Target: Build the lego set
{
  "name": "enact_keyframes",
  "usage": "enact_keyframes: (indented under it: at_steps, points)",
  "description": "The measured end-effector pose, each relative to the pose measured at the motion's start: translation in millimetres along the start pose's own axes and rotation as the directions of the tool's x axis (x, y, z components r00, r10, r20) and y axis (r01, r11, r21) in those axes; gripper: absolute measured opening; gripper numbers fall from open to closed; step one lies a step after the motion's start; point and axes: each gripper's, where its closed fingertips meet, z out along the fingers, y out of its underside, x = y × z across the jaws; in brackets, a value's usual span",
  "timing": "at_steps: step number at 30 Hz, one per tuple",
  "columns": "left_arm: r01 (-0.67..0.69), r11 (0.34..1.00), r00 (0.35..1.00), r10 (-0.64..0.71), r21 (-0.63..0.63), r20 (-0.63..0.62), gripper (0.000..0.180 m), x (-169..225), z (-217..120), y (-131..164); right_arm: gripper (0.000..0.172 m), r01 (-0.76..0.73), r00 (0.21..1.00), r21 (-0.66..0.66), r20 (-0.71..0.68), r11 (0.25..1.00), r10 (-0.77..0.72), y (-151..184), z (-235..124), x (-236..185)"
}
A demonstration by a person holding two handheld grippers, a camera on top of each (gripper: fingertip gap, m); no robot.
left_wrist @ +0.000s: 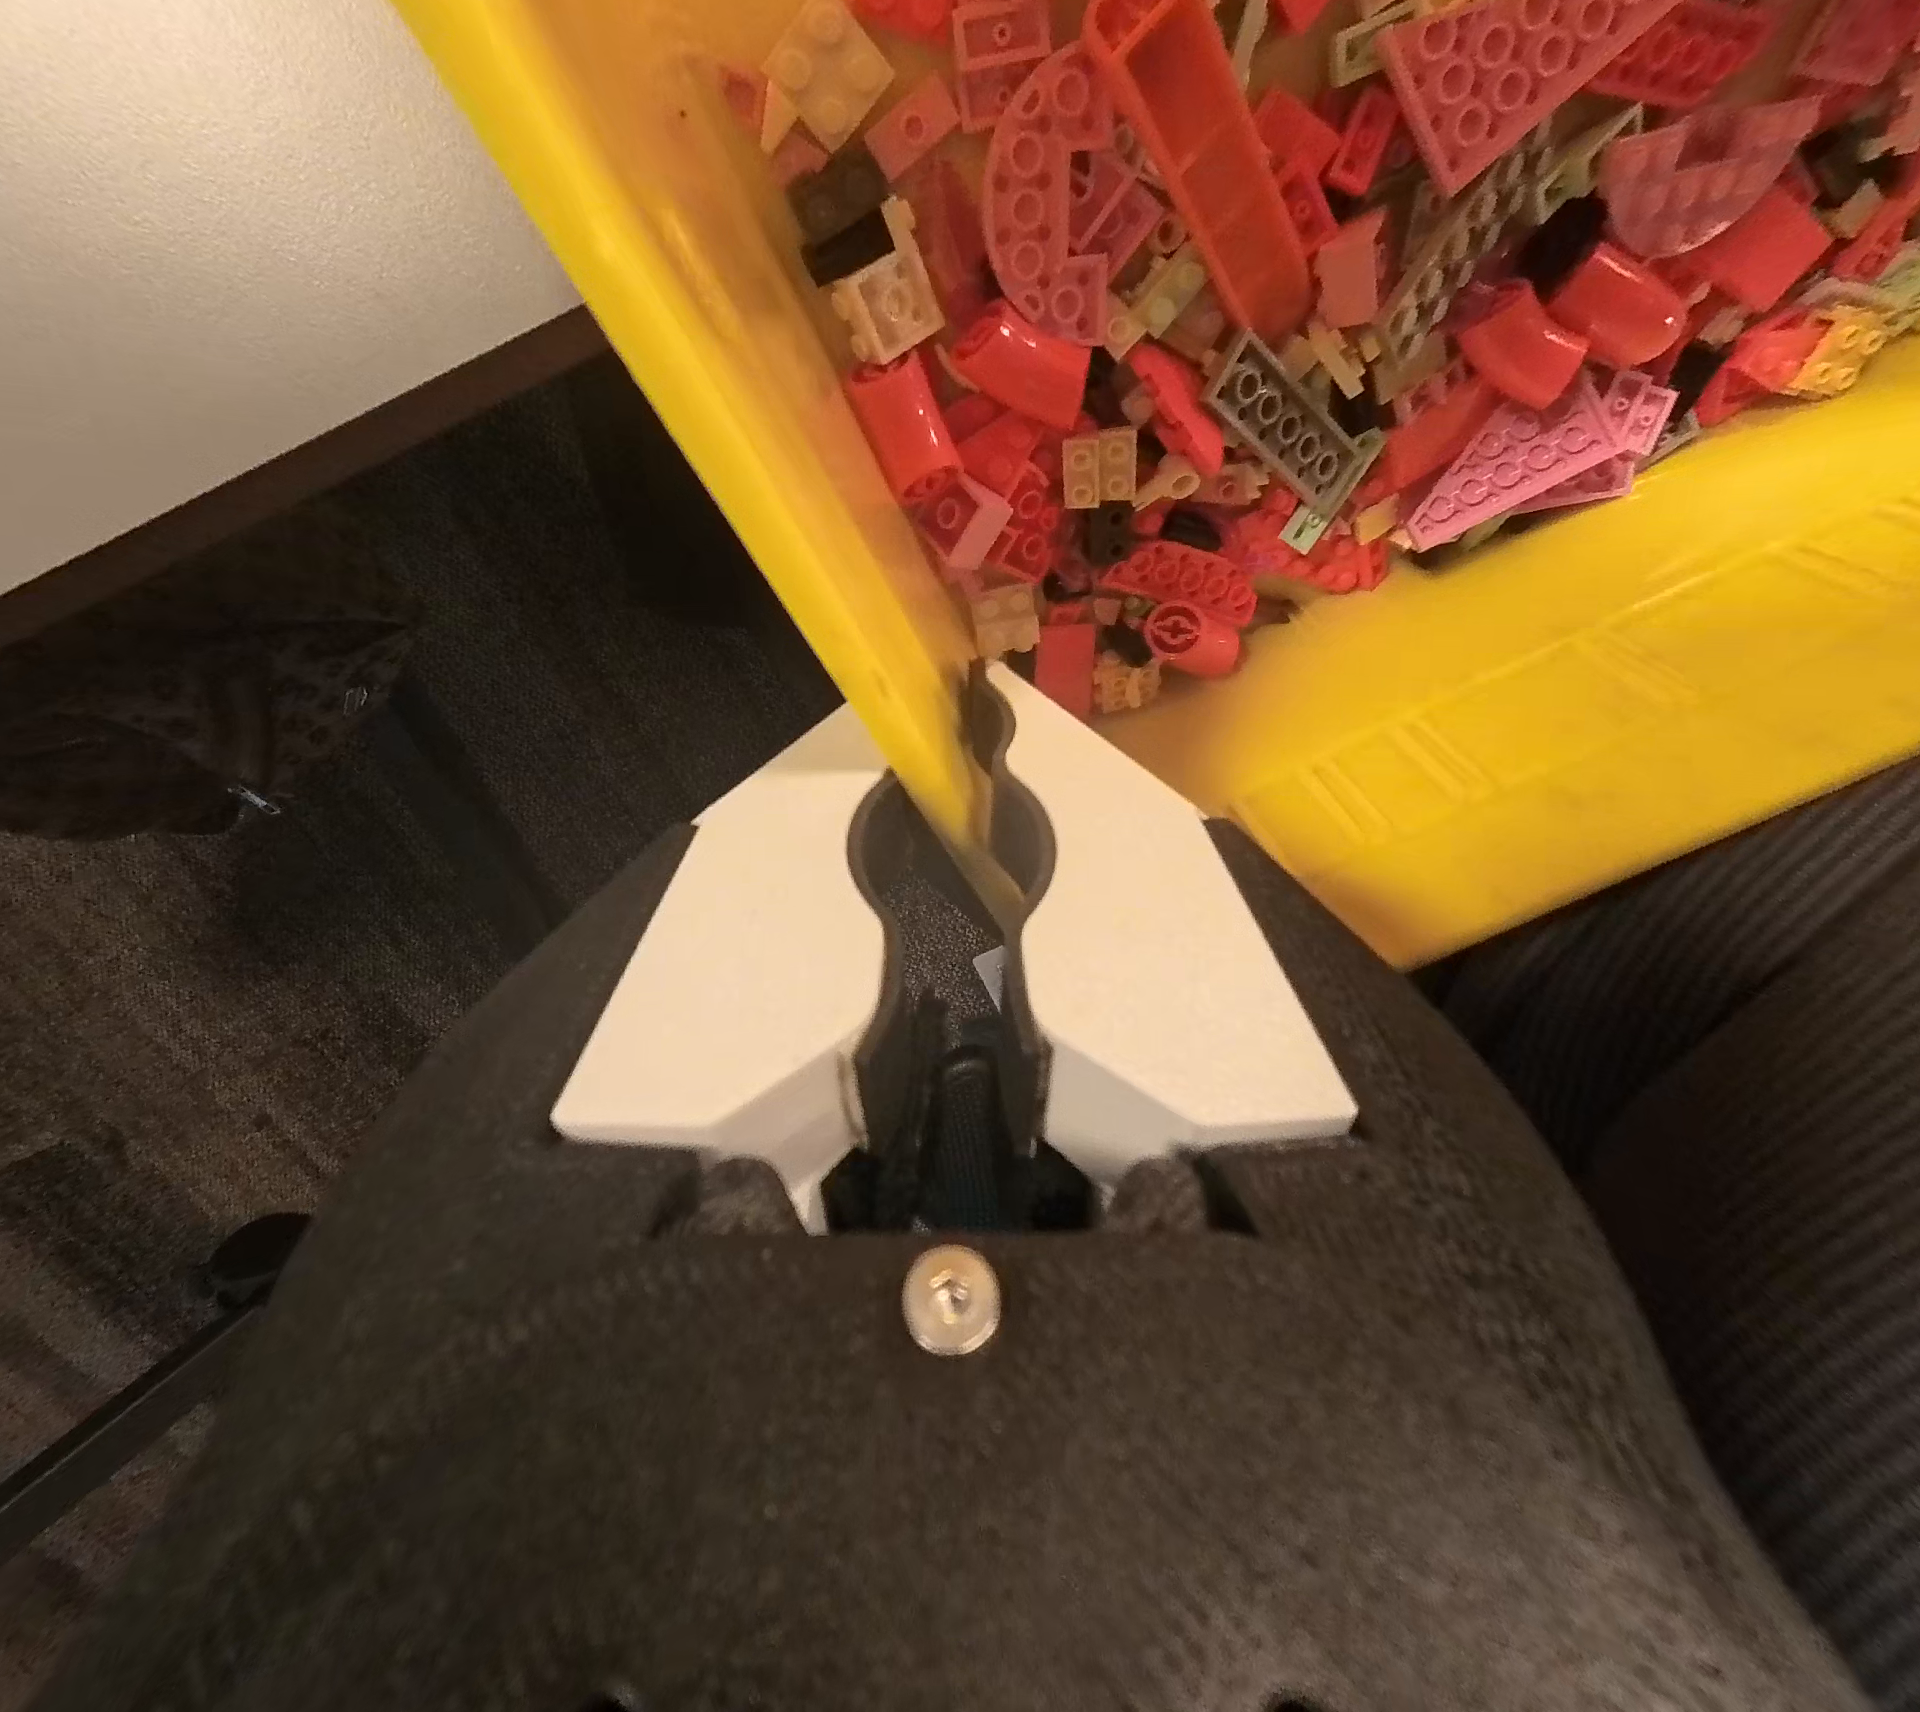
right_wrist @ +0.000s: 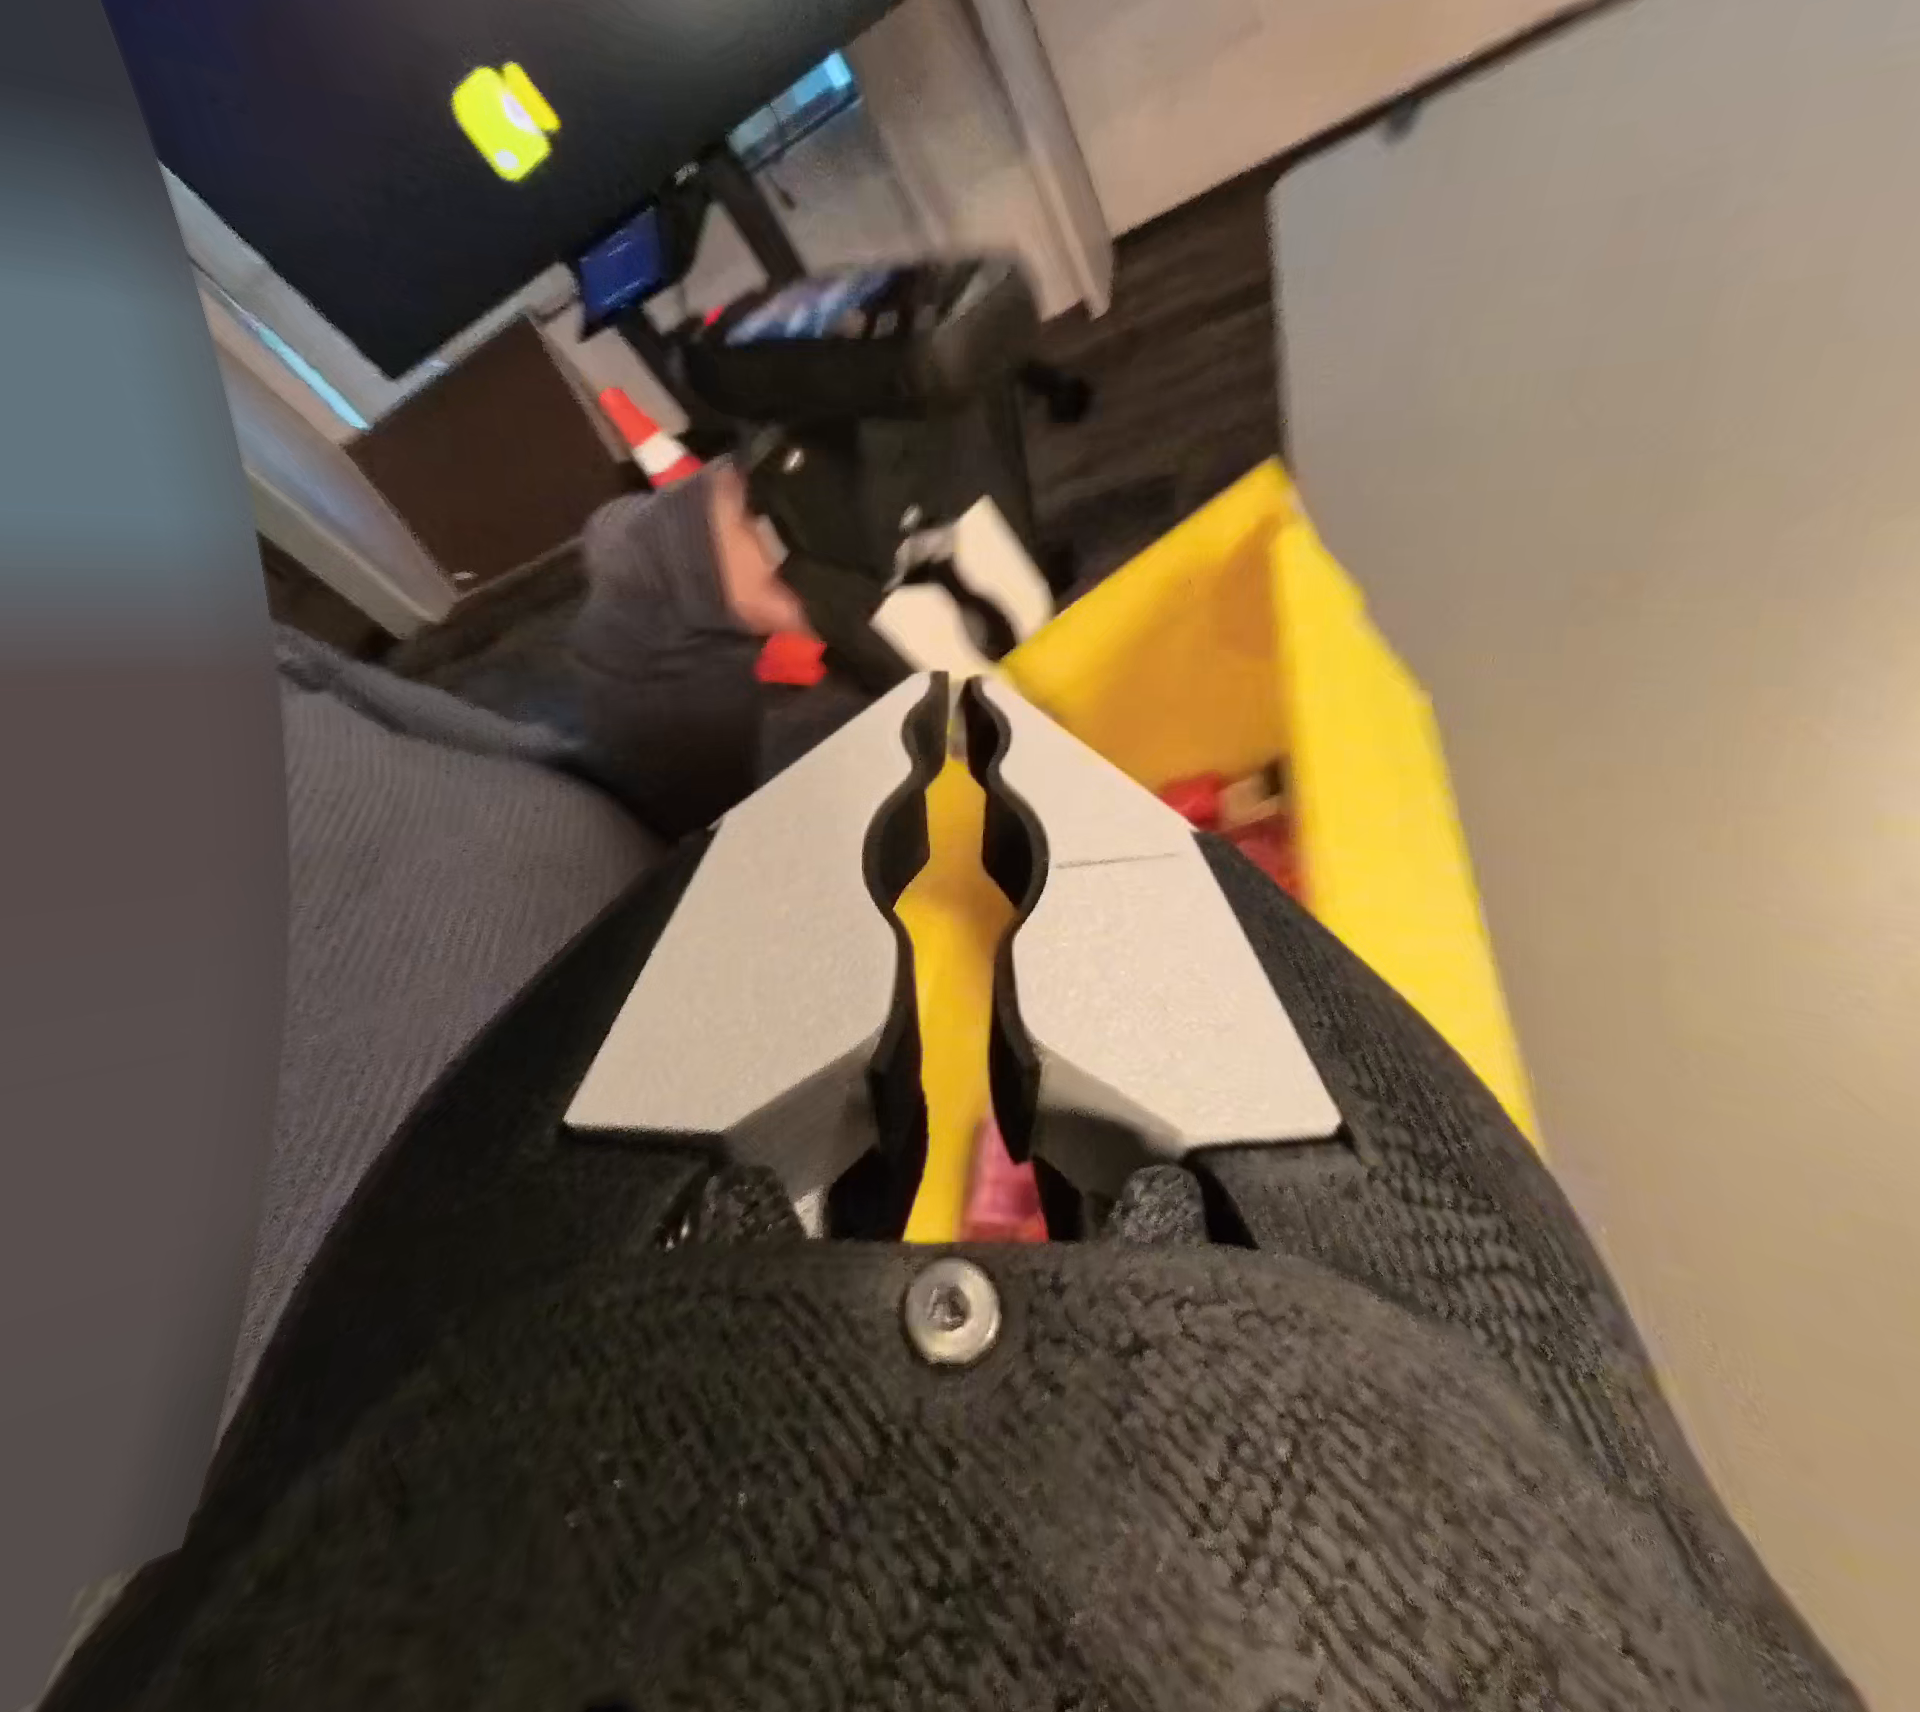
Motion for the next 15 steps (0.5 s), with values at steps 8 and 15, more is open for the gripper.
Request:
enact_keyframes:
  at_steps: [8, 15]
  points:
    - [-0.002, 1.0, 1.0, 0.002, 0.001, -0.007, 0.006, 0, 0, 0, 0.001, -0.046, 0.902, -0.253, -0.426, 0.966, -0.068, -27, -5, 202]
    - [-0.003, 1.0, 1.0, 0.003, -0.004, -0.007, 0.006, -1, -1, 0, 0.002, -0.115, 0.829, -0.455, -0.533, 0.883, -0.167, 16, 16, 284]
